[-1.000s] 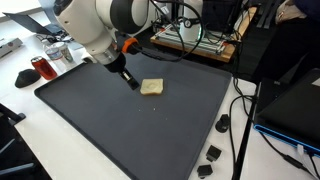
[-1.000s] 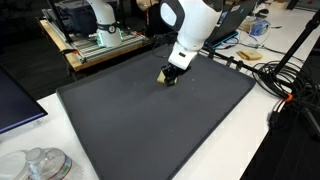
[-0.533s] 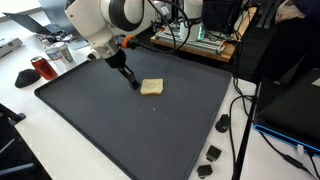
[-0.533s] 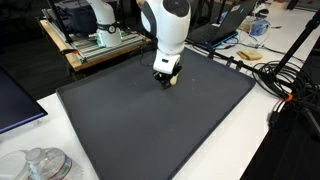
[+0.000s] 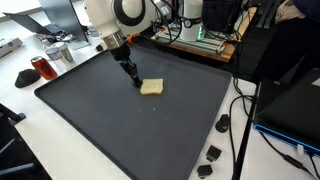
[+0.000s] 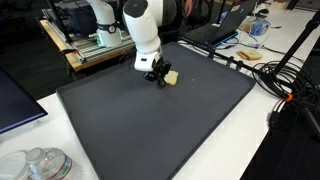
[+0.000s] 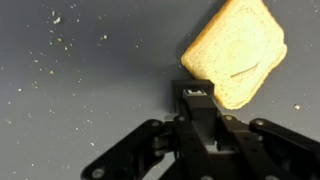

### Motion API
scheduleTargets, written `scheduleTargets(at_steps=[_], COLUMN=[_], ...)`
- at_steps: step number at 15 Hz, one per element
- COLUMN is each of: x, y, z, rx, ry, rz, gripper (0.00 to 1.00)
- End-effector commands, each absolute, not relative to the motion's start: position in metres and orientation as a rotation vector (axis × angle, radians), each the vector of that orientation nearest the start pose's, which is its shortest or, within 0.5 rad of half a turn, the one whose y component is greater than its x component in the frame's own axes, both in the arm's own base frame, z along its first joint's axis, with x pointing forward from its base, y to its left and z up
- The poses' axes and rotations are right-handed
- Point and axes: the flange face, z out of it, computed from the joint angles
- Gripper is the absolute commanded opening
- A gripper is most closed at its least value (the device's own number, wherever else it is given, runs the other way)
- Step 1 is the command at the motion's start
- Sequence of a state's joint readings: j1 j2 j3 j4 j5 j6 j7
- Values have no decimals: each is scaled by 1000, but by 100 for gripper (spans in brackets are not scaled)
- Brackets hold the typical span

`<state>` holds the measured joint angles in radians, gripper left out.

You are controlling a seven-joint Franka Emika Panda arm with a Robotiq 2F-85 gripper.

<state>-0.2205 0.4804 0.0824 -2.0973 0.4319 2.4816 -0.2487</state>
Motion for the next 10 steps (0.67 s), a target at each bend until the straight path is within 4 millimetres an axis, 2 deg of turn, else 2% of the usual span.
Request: scheduleTargets(at_steps=[1,10], x=[535,491], y=[-85,-91], z=[192,193], rx=[-2757,-2620], ry=[361,481], rz=[-74,-321], gripper=[5,5])
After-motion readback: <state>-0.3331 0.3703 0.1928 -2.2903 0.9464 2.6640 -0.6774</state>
